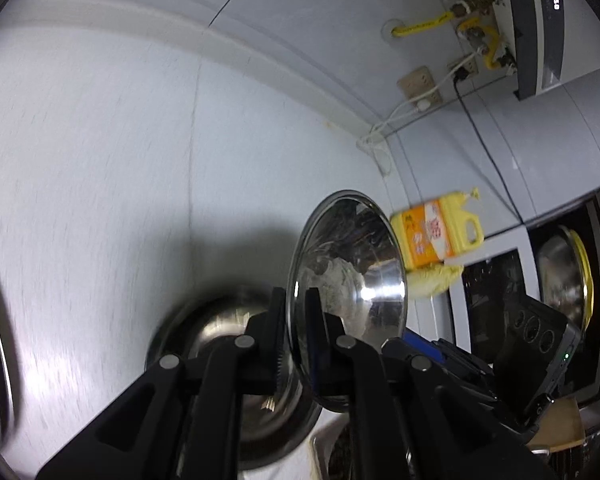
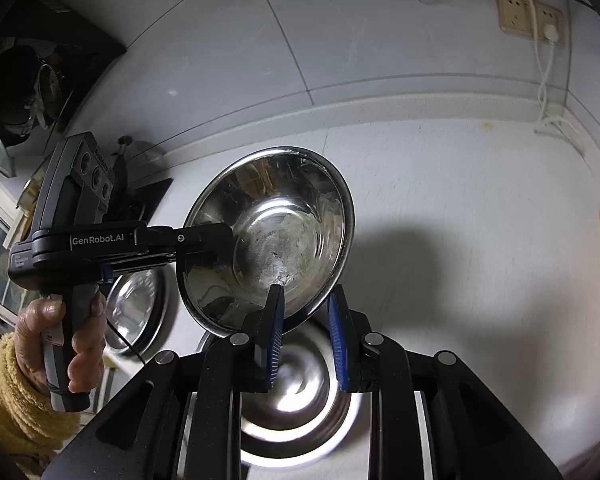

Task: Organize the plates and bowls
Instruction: 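Carry the small bowl with both tools and lower it into the stacked bowls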

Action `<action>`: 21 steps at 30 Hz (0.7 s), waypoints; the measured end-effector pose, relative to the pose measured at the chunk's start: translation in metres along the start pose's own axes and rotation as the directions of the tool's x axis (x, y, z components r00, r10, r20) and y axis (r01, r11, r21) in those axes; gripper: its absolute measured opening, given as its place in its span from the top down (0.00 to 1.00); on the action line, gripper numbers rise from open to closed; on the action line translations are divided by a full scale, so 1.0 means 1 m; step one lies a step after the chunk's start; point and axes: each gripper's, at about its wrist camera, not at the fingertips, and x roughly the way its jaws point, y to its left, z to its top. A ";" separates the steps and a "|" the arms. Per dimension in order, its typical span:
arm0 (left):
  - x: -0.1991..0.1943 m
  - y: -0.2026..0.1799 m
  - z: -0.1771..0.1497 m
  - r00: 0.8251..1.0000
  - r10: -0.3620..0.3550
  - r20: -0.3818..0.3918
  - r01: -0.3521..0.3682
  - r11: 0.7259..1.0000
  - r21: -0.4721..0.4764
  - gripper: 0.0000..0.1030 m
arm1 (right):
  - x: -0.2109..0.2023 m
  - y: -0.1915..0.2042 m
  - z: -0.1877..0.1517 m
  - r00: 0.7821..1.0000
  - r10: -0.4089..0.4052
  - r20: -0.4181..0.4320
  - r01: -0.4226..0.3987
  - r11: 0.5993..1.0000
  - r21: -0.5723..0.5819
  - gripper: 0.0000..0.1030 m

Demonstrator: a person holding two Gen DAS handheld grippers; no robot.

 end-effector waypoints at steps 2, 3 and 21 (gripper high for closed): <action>0.004 0.011 -0.018 1.000 0.008 -0.029 -0.009 1.000 -0.017 0.92 | 0.005 -0.001 -0.017 1.000 0.011 -0.025 -0.011 1.000 0.025 0.81; 0.006 0.015 -0.024 0.999 0.010 -0.038 -0.011 1.000 -0.024 0.92 | 0.012 0.000 -0.024 0.999 0.014 -0.037 -0.013 0.999 0.033 0.81; 0.039 0.041 -0.059 0.975 0.207 -0.085 -0.201 0.977 0.075 0.89 | 0.073 -0.013 -0.067 0.984 0.029 -0.175 -0.005 0.990 0.139 0.80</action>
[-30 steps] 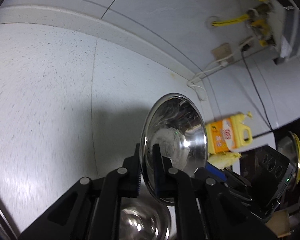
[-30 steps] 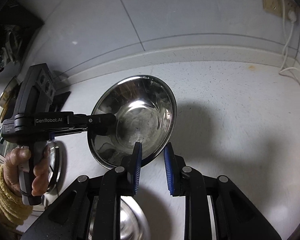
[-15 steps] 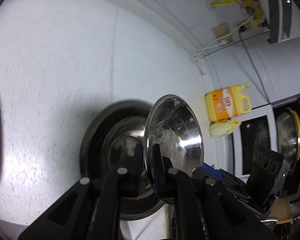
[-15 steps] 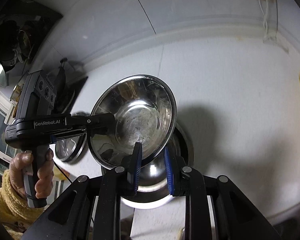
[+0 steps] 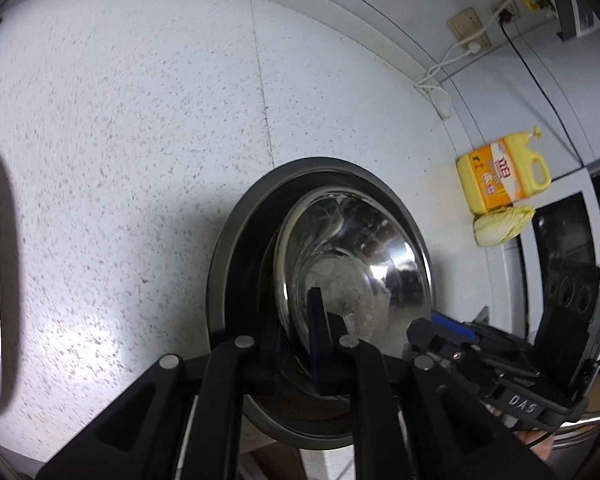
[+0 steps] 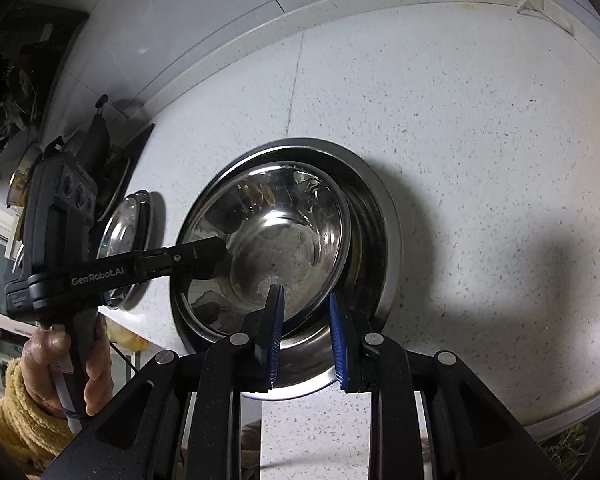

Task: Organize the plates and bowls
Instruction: 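Carry the small bowl with both tools and lower it into the stacked bowls, then open both tools and release the small bowl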

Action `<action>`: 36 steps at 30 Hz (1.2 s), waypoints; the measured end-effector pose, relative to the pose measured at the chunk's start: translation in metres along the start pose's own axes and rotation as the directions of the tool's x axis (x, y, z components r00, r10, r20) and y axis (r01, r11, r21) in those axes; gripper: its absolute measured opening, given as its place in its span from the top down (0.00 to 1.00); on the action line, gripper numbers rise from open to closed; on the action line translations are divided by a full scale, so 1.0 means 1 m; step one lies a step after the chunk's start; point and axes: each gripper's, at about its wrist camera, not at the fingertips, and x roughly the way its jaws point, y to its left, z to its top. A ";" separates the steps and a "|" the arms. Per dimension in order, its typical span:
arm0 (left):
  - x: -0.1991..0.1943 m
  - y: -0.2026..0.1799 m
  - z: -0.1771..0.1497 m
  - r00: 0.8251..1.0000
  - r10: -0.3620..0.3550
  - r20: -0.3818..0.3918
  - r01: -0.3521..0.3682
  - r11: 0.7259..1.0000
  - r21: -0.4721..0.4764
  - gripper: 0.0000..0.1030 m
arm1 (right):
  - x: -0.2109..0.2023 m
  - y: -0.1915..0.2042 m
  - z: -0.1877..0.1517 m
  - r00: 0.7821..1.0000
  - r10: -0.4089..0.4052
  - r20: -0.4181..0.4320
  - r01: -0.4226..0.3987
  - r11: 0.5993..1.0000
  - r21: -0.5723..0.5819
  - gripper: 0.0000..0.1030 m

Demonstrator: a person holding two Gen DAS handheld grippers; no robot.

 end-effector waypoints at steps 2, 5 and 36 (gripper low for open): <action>-0.001 -0.004 0.001 1.000 0.021 0.006 -0.021 1.000 0.020 0.89 | 0.000 0.000 0.001 1.000 -0.002 0.002 0.002 1.000 -0.001 0.80; -0.005 -0.008 0.002 0.999 0.049 0.023 -0.051 0.997 0.052 0.89 | -0.003 0.000 0.001 1.000 -0.017 0.005 0.017 1.000 -0.010 0.80; -0.059 0.058 -0.004 0.992 0.072 0.102 -0.067 0.996 -0.053 0.70 | -0.050 -0.046 -0.020 0.989 -0.073 0.132 0.059 0.992 0.111 0.74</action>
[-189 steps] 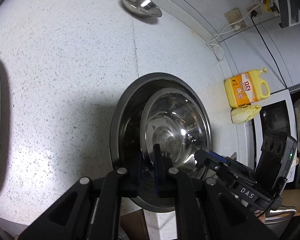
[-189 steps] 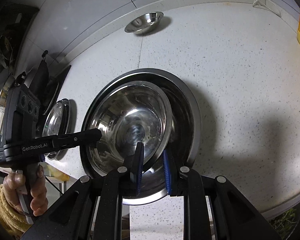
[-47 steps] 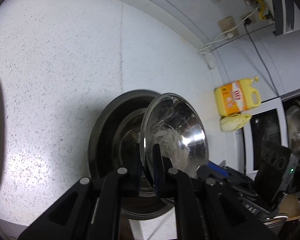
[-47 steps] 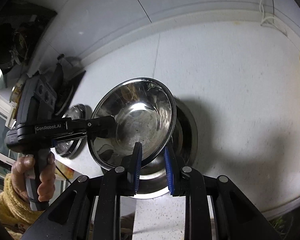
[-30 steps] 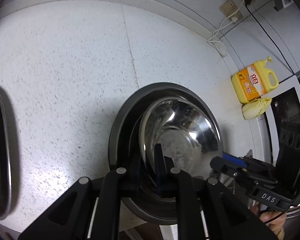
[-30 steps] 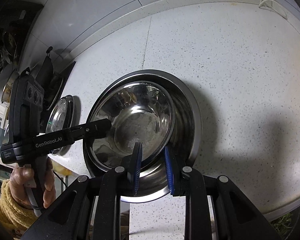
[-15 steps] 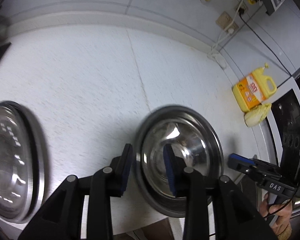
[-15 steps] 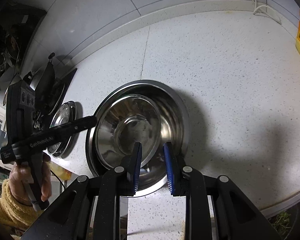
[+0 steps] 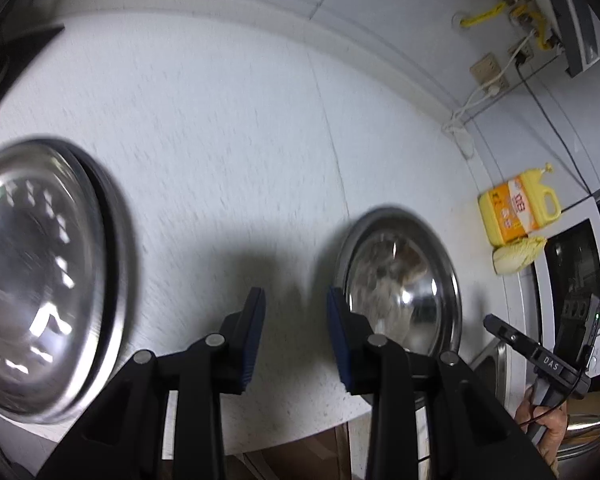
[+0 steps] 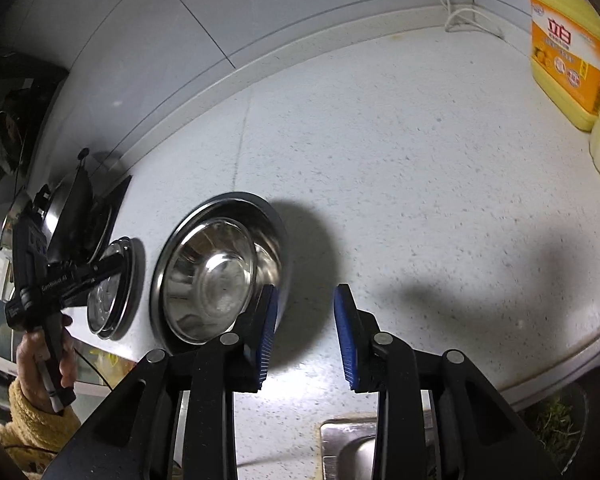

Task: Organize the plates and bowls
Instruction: 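Open both tools and release the small bowl, then close both tools on the rim of the stacked plates and bowls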

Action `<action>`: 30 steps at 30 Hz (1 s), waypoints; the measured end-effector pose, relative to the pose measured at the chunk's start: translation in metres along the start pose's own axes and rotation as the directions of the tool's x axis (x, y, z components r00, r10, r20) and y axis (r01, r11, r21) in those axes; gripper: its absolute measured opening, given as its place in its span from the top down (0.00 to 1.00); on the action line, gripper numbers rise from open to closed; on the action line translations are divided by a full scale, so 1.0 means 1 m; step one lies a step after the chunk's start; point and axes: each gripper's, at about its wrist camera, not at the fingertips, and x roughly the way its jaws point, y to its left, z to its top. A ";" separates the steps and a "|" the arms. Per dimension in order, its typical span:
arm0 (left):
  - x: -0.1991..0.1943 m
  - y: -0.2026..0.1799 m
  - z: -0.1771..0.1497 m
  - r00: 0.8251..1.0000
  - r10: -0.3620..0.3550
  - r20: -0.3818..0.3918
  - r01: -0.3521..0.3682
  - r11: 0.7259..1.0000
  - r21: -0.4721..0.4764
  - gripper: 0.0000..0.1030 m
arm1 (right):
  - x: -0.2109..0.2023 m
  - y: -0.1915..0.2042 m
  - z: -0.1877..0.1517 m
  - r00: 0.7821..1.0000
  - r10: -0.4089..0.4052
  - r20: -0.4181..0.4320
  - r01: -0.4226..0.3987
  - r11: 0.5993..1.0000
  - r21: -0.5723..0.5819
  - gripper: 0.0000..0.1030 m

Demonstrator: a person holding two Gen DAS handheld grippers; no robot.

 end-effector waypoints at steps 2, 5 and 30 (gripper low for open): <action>0.009 -0.001 -0.005 1.000 -0.004 -0.008 0.004 1.000 0.001 0.70 | 0.009 0.002 -0.001 1.000 0.001 -0.026 -0.001 1.000 -0.007 0.74; 0.010 -0.003 -0.004 1.000 -0.012 -0.003 0.012 1.000 0.002 0.70 | 0.022 0.008 0.000 0.999 0.002 -0.054 -0.003 1.000 -0.021 0.74; 0.037 -0.019 -0.003 0.986 -0.148 -0.080 0.147 0.989 -0.019 0.87 | 0.068 0.032 0.006 0.990 -0.022 -0.143 0.007 0.995 -0.103 0.81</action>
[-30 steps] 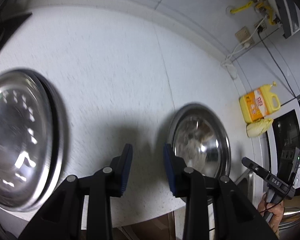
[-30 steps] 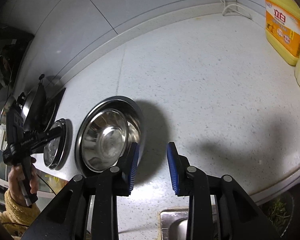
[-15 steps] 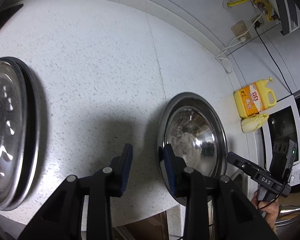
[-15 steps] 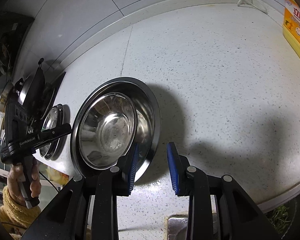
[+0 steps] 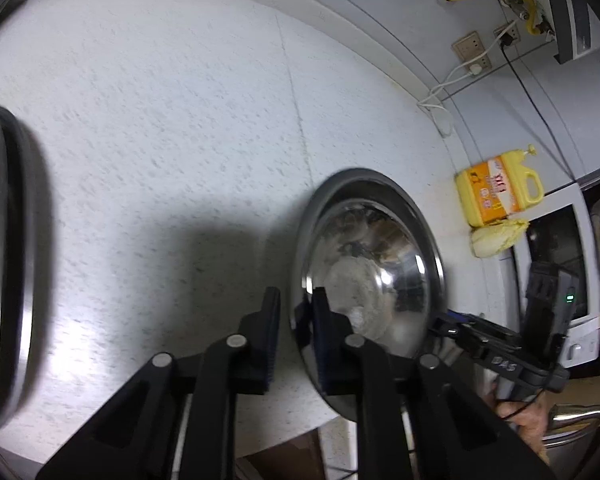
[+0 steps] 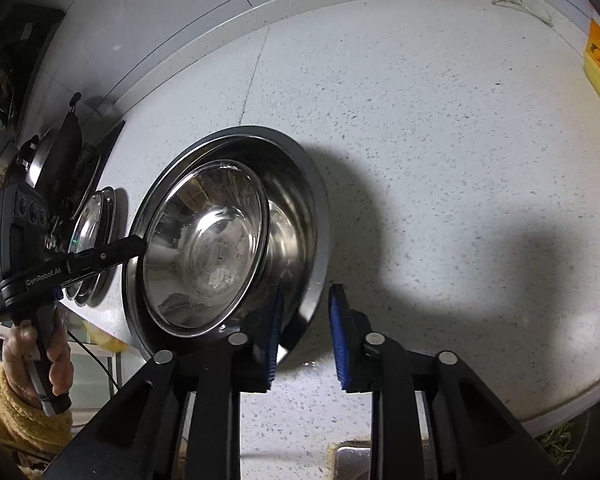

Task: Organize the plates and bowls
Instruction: 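Close both tools on the rim of the stacked plates and bowls, then carry the whole steel stack with both tools and lower it beside the stove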

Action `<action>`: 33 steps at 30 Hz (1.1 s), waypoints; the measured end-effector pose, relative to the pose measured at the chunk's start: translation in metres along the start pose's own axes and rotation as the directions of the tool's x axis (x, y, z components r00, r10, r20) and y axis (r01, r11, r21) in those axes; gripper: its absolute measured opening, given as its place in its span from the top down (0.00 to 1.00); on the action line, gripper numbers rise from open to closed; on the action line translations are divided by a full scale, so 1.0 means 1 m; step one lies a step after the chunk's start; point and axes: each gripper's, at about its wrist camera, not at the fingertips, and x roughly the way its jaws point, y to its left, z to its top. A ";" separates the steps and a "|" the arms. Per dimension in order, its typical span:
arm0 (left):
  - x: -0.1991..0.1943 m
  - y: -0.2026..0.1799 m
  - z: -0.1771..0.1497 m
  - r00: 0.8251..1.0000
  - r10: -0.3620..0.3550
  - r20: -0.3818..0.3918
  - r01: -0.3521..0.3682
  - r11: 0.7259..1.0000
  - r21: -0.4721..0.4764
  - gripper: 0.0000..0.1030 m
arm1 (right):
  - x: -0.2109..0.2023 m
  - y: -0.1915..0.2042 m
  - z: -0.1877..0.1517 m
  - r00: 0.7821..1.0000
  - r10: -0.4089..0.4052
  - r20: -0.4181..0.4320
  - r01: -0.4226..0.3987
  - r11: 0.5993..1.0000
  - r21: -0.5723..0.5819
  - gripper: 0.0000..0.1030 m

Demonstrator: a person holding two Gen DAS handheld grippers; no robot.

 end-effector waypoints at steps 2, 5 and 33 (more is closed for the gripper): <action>0.005 0.002 0.000 1.000 -0.014 -0.010 0.014 1.000 -0.009 0.87 | 0.006 0.001 0.001 1.000 0.003 -0.012 -0.003 1.000 0.000 0.81; 0.008 0.007 -0.001 0.999 -0.035 -0.017 0.034 0.999 -0.035 0.88 | 0.010 0.001 0.001 1.000 0.009 -0.021 -0.008 1.000 0.002 0.84; -0.159 0.094 0.003 0.983 -0.013 0.185 0.029 0.996 -0.084 0.88 | -0.005 0.120 0.036 0.997 0.072 0.017 -0.068 0.983 -0.173 0.84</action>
